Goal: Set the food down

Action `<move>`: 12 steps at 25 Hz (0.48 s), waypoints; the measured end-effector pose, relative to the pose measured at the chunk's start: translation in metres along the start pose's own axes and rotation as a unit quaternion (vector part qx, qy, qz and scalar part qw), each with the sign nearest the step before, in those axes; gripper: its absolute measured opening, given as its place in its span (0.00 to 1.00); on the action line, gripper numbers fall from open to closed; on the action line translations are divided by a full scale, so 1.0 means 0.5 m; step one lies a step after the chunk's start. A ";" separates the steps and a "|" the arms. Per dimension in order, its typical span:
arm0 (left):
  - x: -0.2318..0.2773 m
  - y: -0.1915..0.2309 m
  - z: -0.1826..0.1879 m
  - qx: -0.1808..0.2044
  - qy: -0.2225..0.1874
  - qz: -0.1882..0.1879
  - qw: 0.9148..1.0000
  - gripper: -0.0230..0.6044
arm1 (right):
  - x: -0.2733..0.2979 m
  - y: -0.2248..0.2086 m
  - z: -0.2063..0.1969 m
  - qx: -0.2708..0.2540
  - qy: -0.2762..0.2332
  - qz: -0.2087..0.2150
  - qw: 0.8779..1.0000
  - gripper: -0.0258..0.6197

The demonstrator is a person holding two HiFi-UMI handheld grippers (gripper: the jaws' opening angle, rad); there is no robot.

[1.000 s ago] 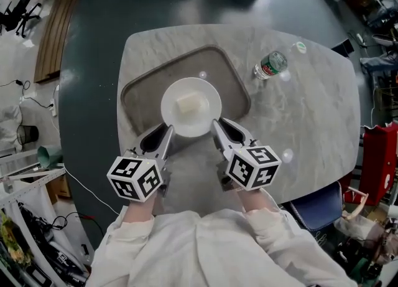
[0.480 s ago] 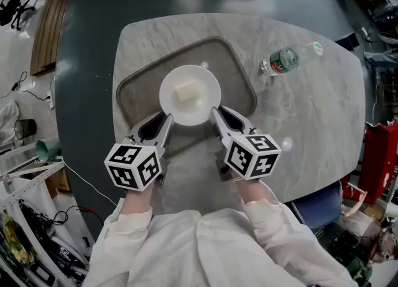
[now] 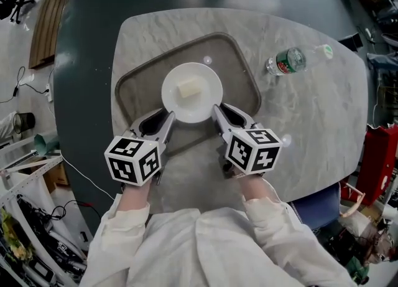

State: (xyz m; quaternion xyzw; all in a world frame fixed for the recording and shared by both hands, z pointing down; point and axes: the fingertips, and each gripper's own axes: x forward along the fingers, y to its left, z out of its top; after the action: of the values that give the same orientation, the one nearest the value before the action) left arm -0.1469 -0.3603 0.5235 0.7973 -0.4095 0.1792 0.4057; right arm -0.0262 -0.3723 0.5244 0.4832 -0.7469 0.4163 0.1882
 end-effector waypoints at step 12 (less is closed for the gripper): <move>0.009 0.000 -0.009 0.003 0.027 0.001 1.000 0.15 | 0.010 -0.013 -0.024 -0.004 0.032 -0.010 0.999 0.12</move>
State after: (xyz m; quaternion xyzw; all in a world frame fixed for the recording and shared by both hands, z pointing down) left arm -0.1442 -0.3588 0.5291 0.7927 -0.3991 0.2020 0.4142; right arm -0.0244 -0.3667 0.5374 0.4759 -0.7376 0.4266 0.2180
